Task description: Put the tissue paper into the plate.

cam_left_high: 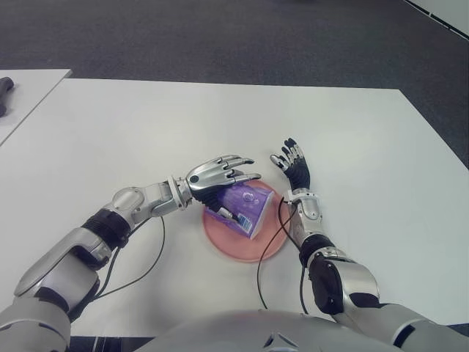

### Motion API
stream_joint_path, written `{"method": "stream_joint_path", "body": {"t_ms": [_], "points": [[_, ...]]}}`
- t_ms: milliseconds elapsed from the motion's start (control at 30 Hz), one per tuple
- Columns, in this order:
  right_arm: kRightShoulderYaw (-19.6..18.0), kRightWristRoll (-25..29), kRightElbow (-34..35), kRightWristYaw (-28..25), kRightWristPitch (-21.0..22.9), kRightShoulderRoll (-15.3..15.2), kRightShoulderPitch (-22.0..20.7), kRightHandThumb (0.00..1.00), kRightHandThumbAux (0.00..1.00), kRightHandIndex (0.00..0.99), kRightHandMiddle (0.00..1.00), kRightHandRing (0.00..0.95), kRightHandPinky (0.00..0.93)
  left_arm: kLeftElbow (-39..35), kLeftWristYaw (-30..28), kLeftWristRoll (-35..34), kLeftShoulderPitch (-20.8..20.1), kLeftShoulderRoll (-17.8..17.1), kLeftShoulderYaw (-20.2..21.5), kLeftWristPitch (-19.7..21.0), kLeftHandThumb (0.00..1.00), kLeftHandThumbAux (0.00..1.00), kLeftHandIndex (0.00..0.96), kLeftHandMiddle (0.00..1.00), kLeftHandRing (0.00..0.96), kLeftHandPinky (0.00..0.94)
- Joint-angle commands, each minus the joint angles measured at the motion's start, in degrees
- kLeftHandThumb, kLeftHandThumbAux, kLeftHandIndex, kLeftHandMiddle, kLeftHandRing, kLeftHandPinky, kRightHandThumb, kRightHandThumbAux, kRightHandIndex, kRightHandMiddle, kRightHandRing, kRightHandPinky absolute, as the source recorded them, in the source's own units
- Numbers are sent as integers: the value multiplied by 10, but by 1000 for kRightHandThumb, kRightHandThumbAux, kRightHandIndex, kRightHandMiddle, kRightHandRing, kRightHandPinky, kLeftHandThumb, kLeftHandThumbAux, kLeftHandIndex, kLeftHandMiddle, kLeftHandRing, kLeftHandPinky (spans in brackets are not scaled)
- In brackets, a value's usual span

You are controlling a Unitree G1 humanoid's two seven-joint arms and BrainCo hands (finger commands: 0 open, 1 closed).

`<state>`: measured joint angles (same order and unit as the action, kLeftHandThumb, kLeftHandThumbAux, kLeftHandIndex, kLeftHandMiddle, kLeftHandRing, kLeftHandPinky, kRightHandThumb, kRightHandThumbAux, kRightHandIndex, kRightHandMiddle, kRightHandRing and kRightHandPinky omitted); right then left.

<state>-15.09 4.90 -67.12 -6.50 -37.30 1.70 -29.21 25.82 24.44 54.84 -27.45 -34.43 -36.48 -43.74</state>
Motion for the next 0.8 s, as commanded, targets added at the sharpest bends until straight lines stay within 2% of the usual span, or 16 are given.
{"method": "stream_joint_path", "body": {"t_ms": [33, 200, 367, 667, 800], "points": [[-4, 7, -42, 7, 34, 10, 64, 50, 773, 80, 66, 53, 98, -22, -21, -8, 16, -3, 18, 6, 75, 236, 0, 0, 0, 0], [-3, 6, -42, 15, 32, 12, 63, 55, 785, 90, 80, 66, 109, -35, -20, -13, 23, 4, 34, 9, 89, 204, 0, 0, 0, 0], [-3, 7, -40, 16, 30, 14, 63, 56, 790, 93, 85, 68, 98, -37, -54, -47, 28, 11, 46, 3, 106, 192, 0, 0, 0, 0], [1, 3, -45, 18, 48, 9, 60, 49, 775, 84, 59, 43, 67, -28, -60, -94, 28, 29, 76, -17, 113, 215, 0, 0, 0, 0], [1, 4, -47, 22, 55, 9, 58, 49, 768, 74, 50, 34, 65, -12, -68, -137, 18, 46, 96, -32, 125, 227, 0, 0, 0, 0]]}}
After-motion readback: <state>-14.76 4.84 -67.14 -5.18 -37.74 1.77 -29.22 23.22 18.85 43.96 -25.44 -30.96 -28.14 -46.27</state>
